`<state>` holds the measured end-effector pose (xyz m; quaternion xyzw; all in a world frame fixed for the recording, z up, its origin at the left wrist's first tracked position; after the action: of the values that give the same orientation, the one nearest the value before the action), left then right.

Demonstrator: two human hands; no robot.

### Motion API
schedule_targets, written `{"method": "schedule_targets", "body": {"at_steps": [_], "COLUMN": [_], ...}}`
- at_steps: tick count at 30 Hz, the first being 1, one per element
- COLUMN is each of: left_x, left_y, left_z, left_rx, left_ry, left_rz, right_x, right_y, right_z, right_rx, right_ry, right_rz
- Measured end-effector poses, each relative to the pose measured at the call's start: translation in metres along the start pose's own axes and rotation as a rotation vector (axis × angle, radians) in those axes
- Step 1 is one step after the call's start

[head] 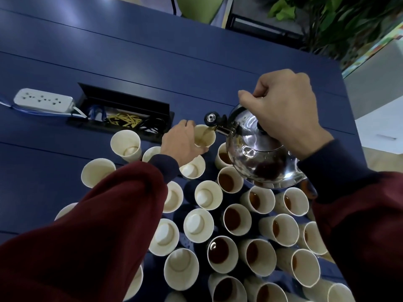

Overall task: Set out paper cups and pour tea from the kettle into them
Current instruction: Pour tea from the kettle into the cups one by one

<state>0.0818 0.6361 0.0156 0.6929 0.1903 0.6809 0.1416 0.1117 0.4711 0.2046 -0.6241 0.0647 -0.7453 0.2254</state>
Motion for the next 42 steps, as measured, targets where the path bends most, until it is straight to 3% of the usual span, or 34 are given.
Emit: {"method": "schedule_targets", "body": {"at_steps": [26,37,42], "left_x": [-0.003,0.002,-0.002], "left_y": [0.000,0.000,-0.003], "left_z": [-0.002,-0.034,-0.069], "left_rx": [0.012,0.017,-0.017], "left_ry": [0.009,0.004,-0.148], "left_rz": [-0.020,-0.151,-0.070], "right_x": [0.006,0.013,0.021], "right_y": [0.006,0.017,0.008], "right_z": [0.001,-0.016,-0.031], "right_rx": [-0.022,-0.088,-0.065], "right_ry": [0.023,0.122,0.083], "right_rz": [-0.042,0.156,0.166]}}
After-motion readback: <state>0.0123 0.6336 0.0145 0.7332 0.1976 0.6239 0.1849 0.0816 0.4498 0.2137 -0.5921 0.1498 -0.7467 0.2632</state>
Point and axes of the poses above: each hand's wrist, its own z-axis towards the middle knuckle, its own x-axis out of the back of the hand, y = z × x, the point moved 4 cm from there along z, towards the middle knuckle, and after that the axes turned 6 degrees about -x, right-handed, at the moved point
